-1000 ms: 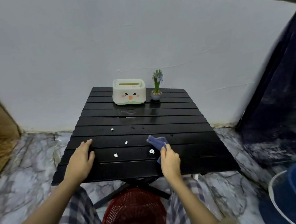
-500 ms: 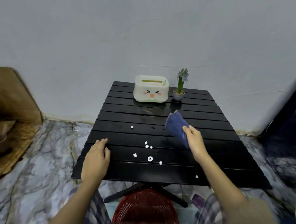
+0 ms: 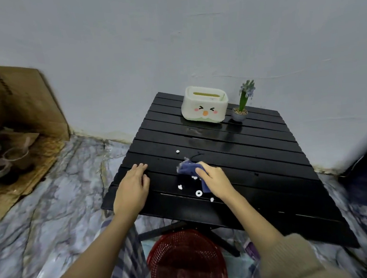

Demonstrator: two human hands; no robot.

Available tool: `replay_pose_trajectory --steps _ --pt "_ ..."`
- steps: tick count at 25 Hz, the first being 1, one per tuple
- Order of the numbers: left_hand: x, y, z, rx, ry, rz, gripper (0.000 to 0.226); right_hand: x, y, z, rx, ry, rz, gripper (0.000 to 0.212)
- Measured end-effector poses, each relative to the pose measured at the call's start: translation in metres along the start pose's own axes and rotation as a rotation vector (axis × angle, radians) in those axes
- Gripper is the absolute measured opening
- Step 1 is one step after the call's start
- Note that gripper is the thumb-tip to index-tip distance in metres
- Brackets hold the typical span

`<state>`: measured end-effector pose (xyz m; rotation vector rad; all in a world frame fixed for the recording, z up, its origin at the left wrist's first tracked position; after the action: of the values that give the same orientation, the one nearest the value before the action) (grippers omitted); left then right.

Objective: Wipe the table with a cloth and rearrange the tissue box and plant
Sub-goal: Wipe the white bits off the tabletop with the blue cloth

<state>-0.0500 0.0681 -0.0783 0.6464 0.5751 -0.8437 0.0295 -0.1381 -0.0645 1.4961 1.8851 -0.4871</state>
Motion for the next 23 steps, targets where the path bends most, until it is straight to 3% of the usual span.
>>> replay_pose_trajectory --steps 5,13,18,20,23 --pt "0.002 0.001 -0.003 -0.012 0.009 -0.015 0.040 0.001 -0.029 -0.005 0.017 0.175 -0.112 0.027" --pt "-0.001 -0.001 0.001 -0.016 0.002 -0.013 0.039 0.002 -0.078 -0.009 -0.031 0.234 -0.194 0.026" --pt "-0.001 -0.002 -0.001 -0.029 0.010 -0.022 0.040 0.004 -0.117 -0.012 -0.114 0.223 -0.229 0.056" --pt "-0.001 -0.002 0.000 -0.026 0.008 -0.027 0.040 0.000 -0.125 -0.006 -0.101 0.237 -0.199 0.064" --pt "-0.001 -0.002 0.001 -0.021 0.011 -0.031 0.040 -0.032 -0.120 0.008 0.064 0.354 -0.004 0.050"
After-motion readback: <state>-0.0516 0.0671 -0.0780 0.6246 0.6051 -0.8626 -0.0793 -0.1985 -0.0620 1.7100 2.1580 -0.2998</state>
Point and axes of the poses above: each hand's wrist, its own y-axis towards the middle knuckle, its own x-axis out of the palm, z = x × y, the point moved 10 cm from there along y, towards the middle knuckle, and after that the axes turned 13 degrees about z, right-handed, at the moved point
